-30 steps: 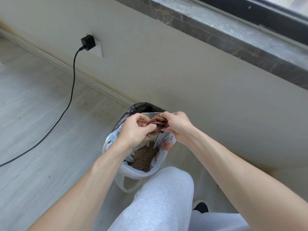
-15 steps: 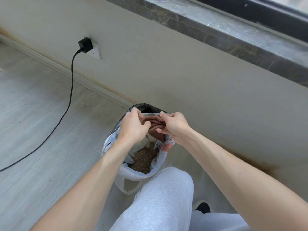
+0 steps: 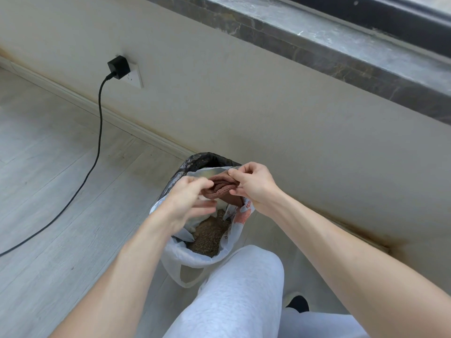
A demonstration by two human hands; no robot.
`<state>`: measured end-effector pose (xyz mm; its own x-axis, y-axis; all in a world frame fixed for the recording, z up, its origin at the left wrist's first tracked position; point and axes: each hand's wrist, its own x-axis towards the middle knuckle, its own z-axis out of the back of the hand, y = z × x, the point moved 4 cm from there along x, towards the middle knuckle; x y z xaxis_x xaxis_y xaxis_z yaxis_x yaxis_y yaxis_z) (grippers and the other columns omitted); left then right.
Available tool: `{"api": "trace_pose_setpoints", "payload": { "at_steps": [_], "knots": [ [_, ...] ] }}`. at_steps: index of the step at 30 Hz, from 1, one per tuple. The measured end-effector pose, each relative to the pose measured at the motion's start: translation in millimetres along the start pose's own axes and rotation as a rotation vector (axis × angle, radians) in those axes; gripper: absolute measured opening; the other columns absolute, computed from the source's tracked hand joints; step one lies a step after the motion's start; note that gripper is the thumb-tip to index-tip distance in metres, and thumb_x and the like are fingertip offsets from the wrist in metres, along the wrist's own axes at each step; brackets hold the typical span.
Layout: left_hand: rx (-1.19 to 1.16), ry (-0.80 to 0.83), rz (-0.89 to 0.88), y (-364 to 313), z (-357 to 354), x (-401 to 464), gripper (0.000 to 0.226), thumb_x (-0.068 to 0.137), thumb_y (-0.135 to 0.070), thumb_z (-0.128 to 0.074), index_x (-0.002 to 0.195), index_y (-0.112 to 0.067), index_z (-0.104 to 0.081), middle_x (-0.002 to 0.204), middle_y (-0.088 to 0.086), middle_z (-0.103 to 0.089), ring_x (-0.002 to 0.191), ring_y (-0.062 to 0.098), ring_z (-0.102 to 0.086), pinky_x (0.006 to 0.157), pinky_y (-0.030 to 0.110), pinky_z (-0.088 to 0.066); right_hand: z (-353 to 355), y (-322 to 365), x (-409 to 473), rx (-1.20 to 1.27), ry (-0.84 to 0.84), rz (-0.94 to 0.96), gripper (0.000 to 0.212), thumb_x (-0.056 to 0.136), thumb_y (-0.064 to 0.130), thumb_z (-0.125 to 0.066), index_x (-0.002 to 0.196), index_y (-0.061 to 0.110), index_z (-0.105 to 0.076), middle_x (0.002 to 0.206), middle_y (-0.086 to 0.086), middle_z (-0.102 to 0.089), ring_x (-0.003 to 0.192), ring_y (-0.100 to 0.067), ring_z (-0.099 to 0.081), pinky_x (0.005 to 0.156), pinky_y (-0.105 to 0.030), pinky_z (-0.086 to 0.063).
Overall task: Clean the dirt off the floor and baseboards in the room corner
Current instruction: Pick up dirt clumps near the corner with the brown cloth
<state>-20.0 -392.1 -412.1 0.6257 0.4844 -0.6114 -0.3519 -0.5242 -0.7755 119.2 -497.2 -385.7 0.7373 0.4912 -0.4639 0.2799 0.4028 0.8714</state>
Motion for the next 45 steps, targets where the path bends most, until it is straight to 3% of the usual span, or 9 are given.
{"api": "trace_pose_setpoints", "payload": {
  "at_steps": [6, 10, 12, 15, 19, 28, 36, 40, 45],
  "knots": [
    [-0.401, 0.197, 0.210, 11.9, -8.9, 0.5, 0.054, 0.105, -0.047, -0.048, 0.127, 0.000, -0.066, 0.122, 0.027, -0.070, 0.110, 0.040, -0.070, 0.093, 0.051, -0.059, 4.3, 9.6, -8.9, 0.028, 0.348, 0.079, 0.021, 0.093, 0.004, -0.073, 0.090, 0.010, -0.054, 0.077, -0.004, -0.053, 0.064, -0.013, -0.053, 0.062, -0.028, -0.056],
    [-0.372, 0.053, -0.038, 13.1, -13.8, 5.9, 0.035, 0.101, -0.013, -0.060, 0.136, -0.013, -0.057, 0.121, 0.017, -0.072, 0.106, 0.035, -0.073, 0.076, 0.048, -0.063, 19.7, 1.5, -18.3, -0.128, 0.458, -0.032, 0.018, 0.093, 0.009, -0.074, 0.094, 0.010, -0.056, 0.075, -0.002, -0.064, 0.064, -0.016, -0.066, 0.078, -0.042, -0.063],
    [-0.318, -0.011, -0.198, 10.2, -15.0, 4.1, 0.042, 0.098, -0.002, -0.063, 0.136, -0.018, -0.056, 0.121, 0.012, -0.073, 0.109, 0.032, -0.072, 0.085, 0.051, -0.061, 27.0, -7.2, -18.3, -0.130, 0.451, -0.116, 0.029, 0.094, 0.029, -0.075, 0.107, 0.009, -0.060, 0.100, -0.006, -0.073, 0.086, -0.026, -0.076, 0.091, -0.051, -0.060],
    [-0.193, 0.090, -0.321, 4.5, -29.1, 6.8, 0.046, 0.098, -0.003, -0.066, 0.139, -0.021, -0.054, 0.125, 0.007, -0.072, 0.118, 0.028, -0.069, 0.095, 0.049, -0.058, 30.9, -14.4, -16.2, -0.053, 0.391, -0.204, 0.055, 0.094, 0.059, -0.064, 0.128, 0.015, -0.066, 0.122, -0.011, -0.073, 0.109, -0.028, -0.073, 0.100, -0.053, -0.056],
    [-0.047, 0.316, -0.367, -1.3, -63.0, 6.3, 0.057, 0.093, -0.005, -0.073, 0.143, -0.024, -0.052, 0.131, 0.012, -0.068, 0.122, 0.033, -0.066, 0.096, 0.056, -0.056, 35.1, -16.8, -17.4, 0.229, 0.444, -0.239, 0.057, 0.100, 0.059, -0.054, 0.137, 0.016, -0.064, 0.131, -0.010, -0.070, 0.122, -0.032, -0.067, 0.101, -0.055, -0.054],
    [0.209, 0.435, -0.448, 7.3, -153.6, 13.3, 0.082, 0.085, 0.001, -0.080, 0.153, -0.022, -0.040, 0.135, 0.001, -0.067, 0.124, 0.017, -0.065, 0.103, 0.040, -0.055, 127.7, -38.3, -9.8, 0.499, 0.065, -0.129, 0.040, 0.107, 0.029, -0.053, 0.130, -0.002, -0.063, 0.120, -0.018, -0.073, 0.111, -0.031, -0.072, 0.089, -0.043, -0.061],
    [0.654, 0.504, -0.426, 64.6, -246.0, 41.1, 0.094, 0.087, -0.022, -0.082, 0.162, -0.028, -0.025, 0.122, -0.040, -0.051, 0.115, -0.020, -0.055, 0.101, 0.014, -0.046, 206.0, -131.8, -8.9, 0.764, -0.107, -0.139, 0.034, 0.104, 0.019, -0.057, 0.135, 0.004, -0.061, 0.122, -0.018, -0.073, 0.107, -0.030, -0.074, 0.083, -0.044, -0.063],
    [0.875, 0.501, -0.360, 98.4, -287.9, 75.7, 0.067, 0.101, -0.041, -0.061, 0.160, -0.032, -0.032, 0.151, -0.014, -0.050, 0.130, 0.008, -0.057, 0.114, 0.032, -0.042, 247.8, -219.9, -6.7, 0.859, -0.282, -0.174, 0.035, 0.102, 0.016, -0.060, 0.137, 0.011, -0.059, 0.126, -0.014, -0.072, 0.118, -0.031, -0.069, 0.102, -0.053, -0.054],
    [1.213, 0.502, -0.228, 162.6, -298.8, 142.5, 0.051, 0.102, -0.037, -0.059, 0.151, -0.026, -0.048, 0.149, -0.003, -0.054, 0.135, 0.019, -0.052, 0.101, 0.022, -0.036, 288.6, -342.9, -24.2, 0.809, -0.664, -0.336, 0.032, 0.098, 0.017, -0.068, 0.130, 0.018, -0.063, 0.119, -0.009, -0.075, 0.103, -0.025, -0.075, 0.076, -0.040, -0.064]
  ]
}}
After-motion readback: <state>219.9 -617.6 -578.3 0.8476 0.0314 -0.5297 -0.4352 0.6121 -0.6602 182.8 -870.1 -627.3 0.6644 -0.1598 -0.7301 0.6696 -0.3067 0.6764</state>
